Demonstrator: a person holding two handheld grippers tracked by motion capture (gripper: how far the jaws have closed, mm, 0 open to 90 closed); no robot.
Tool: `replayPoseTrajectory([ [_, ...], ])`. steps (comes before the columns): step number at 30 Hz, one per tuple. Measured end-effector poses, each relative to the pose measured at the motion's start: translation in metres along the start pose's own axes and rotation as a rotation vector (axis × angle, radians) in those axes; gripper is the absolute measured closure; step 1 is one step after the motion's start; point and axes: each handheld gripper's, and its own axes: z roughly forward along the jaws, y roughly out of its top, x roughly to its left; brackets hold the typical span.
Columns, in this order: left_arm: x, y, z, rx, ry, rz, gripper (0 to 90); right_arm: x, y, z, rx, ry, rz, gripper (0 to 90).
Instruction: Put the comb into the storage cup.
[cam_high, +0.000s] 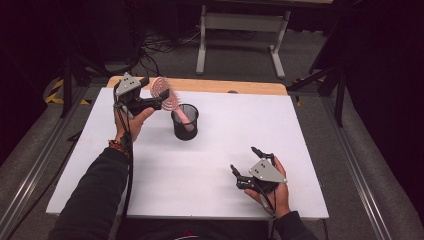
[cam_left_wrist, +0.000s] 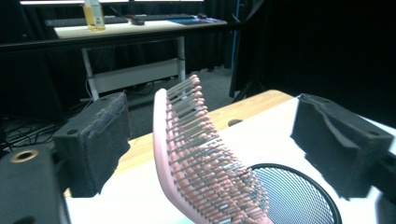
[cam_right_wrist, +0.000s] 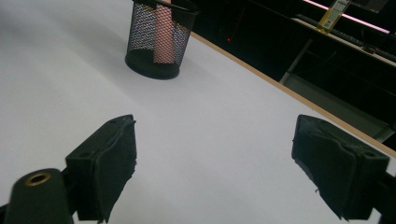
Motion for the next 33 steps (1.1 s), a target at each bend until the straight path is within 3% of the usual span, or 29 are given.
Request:
replayPoseTrajectory([
  [1, -0.001, 0.001, -0.002, 0.004, -0.002, 0.019, 10.1, 0.0, 0.0, 0.0, 0.0, 0.0, 0.001, 14.6],
  [12, -0.004, 0.003, -0.011, 0.02, -0.05, 0.073, 6.0, 0.0, 0.001, -0.001, -0.006, -0.004, 0.0, 14.9],
  [33, -0.013, 0.007, -0.025, 0.005, -0.083, 0.124, 6.3, 0.0, 0.0, 0.0, -0.003, -0.01, 0.003, 14.7],
])
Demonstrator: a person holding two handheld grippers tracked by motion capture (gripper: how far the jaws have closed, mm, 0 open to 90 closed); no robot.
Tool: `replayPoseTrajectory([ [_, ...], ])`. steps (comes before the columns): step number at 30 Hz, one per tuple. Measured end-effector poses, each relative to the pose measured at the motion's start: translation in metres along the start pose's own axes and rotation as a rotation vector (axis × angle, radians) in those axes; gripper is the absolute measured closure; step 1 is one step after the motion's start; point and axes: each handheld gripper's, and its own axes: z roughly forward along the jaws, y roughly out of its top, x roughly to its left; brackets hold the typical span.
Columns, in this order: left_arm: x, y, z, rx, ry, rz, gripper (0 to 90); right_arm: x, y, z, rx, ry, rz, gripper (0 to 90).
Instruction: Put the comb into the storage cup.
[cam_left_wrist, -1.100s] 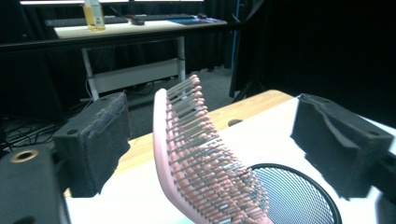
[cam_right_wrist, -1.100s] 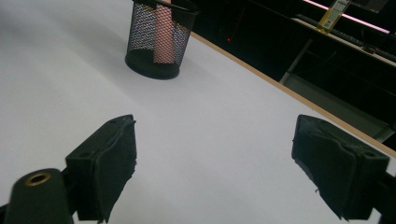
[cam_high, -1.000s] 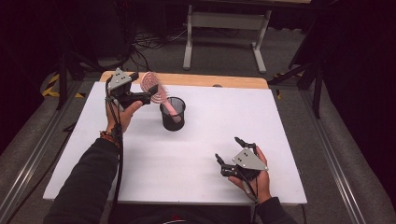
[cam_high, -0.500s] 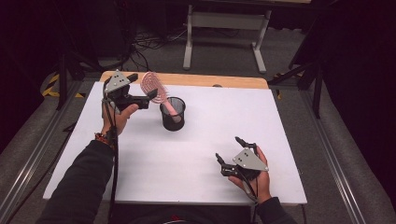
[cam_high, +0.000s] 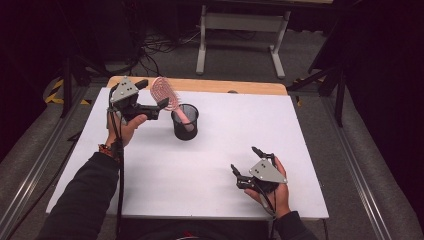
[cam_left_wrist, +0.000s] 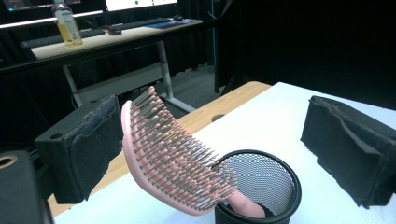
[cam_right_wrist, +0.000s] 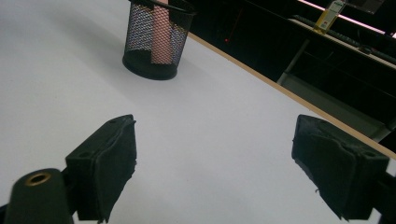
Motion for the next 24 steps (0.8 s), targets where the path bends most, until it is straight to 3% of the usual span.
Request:
replayPoseTrajectory([
  [24, -0.019, 0.002, -0.018, -0.03, -0.058, 0.061, 7.3, 0.0, 0.001, -0.001, -0.006, -0.005, -0.003, 14.5],
])
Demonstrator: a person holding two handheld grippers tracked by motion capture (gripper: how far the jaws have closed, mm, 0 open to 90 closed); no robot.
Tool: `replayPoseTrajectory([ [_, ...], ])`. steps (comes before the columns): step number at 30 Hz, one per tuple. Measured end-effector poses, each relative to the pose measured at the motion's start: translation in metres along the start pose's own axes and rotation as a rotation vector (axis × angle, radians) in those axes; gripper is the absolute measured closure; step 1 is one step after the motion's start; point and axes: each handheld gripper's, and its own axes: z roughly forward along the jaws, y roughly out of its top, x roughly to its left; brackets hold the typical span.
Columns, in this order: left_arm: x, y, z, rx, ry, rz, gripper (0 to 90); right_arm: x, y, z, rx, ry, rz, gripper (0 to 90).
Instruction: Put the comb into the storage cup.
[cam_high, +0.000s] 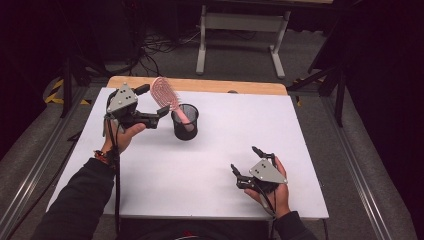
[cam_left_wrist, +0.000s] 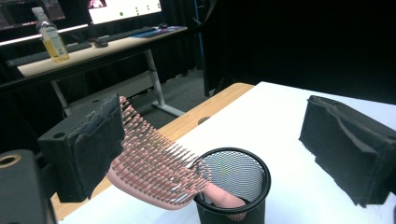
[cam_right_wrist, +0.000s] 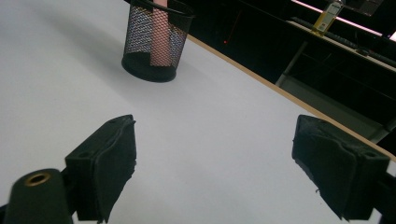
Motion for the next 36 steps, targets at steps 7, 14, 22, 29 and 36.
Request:
replayPoseTrajectory([
  [7, -0.009, -0.002, -0.004, 0.004, -0.014, 0.026, 7.3, 0.001, 0.001, -0.001, -0.001, -0.006, -0.011, 14.5],
  [14, -0.019, -0.006, -0.009, 0.012, -0.037, 0.057, 7.3, 0.003, 0.002, -0.001, -0.004, -0.005, -0.012, 14.5],
  [22, -0.029, -0.013, -0.016, 0.014, -0.062, 0.081, 7.8, 0.003, 0.002, 0.0, -0.003, -0.005, -0.013, 14.5],
  [29, -0.039, -0.017, -0.022, 0.017, -0.075, 0.105, 7.9, 0.004, 0.003, -0.001, -0.008, -0.005, -0.019, 14.5],
  [36, -0.046, -0.024, -0.027, 0.022, -0.094, 0.109, 8.3, 0.006, 0.004, -0.001, -0.006, -0.003, -0.027, 14.5],
])
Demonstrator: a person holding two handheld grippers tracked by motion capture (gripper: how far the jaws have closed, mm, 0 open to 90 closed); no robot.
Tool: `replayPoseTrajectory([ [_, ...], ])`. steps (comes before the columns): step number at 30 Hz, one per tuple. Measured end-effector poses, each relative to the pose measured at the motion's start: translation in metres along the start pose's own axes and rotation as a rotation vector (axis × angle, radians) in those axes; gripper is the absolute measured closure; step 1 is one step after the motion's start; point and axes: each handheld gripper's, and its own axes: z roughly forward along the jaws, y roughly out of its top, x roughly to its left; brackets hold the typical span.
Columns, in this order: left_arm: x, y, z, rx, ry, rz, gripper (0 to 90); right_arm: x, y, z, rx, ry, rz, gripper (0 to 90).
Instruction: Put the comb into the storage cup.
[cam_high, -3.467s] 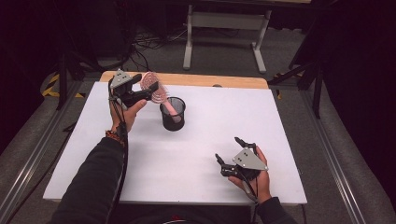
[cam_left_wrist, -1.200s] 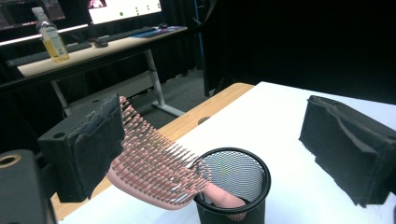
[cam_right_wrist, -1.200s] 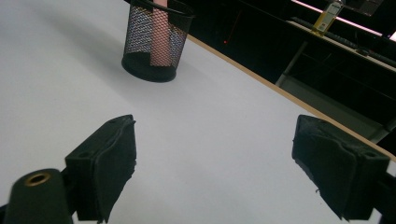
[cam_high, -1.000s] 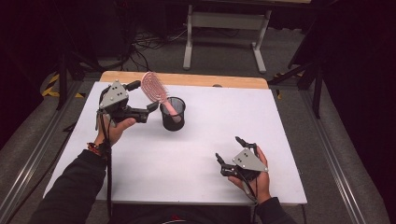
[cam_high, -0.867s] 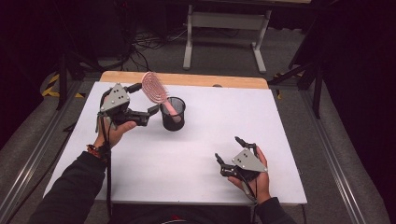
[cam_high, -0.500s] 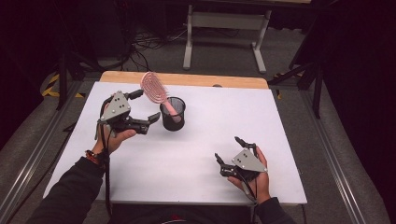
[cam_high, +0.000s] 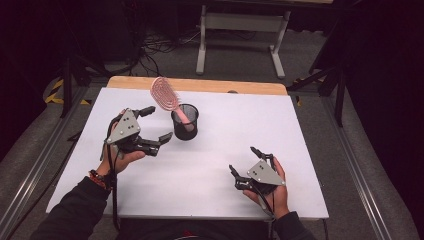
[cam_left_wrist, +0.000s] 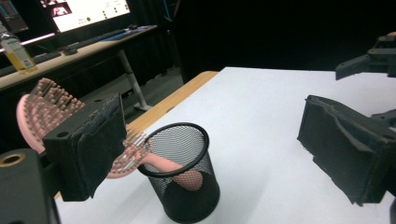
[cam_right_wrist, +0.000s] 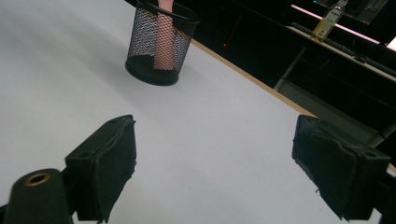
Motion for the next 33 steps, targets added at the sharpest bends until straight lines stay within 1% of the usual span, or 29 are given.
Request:
replayPoseTrajectory([
  [4, -0.002, -0.003, -0.003, 0.0, 0.003, 0.005, 7.7, 0.0, 0.0, 0.0, 0.001, -0.001, 0.002, 14.5],
  [6, -0.003, -0.004, -0.005, 0.003, 0.013, 0.021, 7.7, -0.001, 0.0, 0.0, 0.002, 0.001, 0.001, 14.5],
  [8, -0.004, -0.005, -0.006, 0.006, 0.007, 0.025, 7.4, 0.0, -0.001, 0.0, 0.003, 0.002, 0.0, 14.4],
  [10, -0.006, -0.006, -0.007, 0.013, 0.01, 0.036, 7.2, 0.0, -0.001, 0.001, 0.006, 0.002, -0.004, 14.3],
  [13, -0.008, -0.008, -0.009, 0.022, -0.012, 0.05, 7.4, -0.001, -0.001, 0.001, 0.006, 0.002, 0.0, 14.3],
  [17, -0.012, -0.011, -0.011, 0.035, -0.011, 0.073, 7.3, 0.0, -0.001, 0.001, 0.005, 0.002, -0.002, 14.3],
  [20, -0.014, -0.012, -0.013, 0.034, -0.021, 0.073, 7.2, 0.0, -0.001, 0.001, 0.005, 0.002, -0.003, 14.3],
  [22, -0.016, -0.013, -0.014, 0.036, -0.021, 0.073, 7.2, 0.0, -0.001, 0.001, 0.004, 0.003, -0.002, 14.4],
  [24, -0.018, -0.015, -0.015, 0.04, -0.025, 0.082, 7.0, 0.0, -0.001, 0.001, 0.005, 0.002, -0.001, 14.3],
  [31, -0.024, -0.022, -0.018, 0.065, -0.025, 0.111, 6.7, 0.0, -0.001, 0.0, 0.004, 0.003, -0.003, 14.3],
  [32, -0.025, -0.023, -0.018, 0.068, -0.015, 0.119, 6.6, 0.0, -0.001, 0.0, 0.004, 0.003, -0.002, 14.3],
  [33, -0.026, -0.025, -0.019, 0.071, -0.011, 0.119, 6.4, 0.0, -0.001, 0.0, 0.003, 0.002, -0.002, 14.4],
])
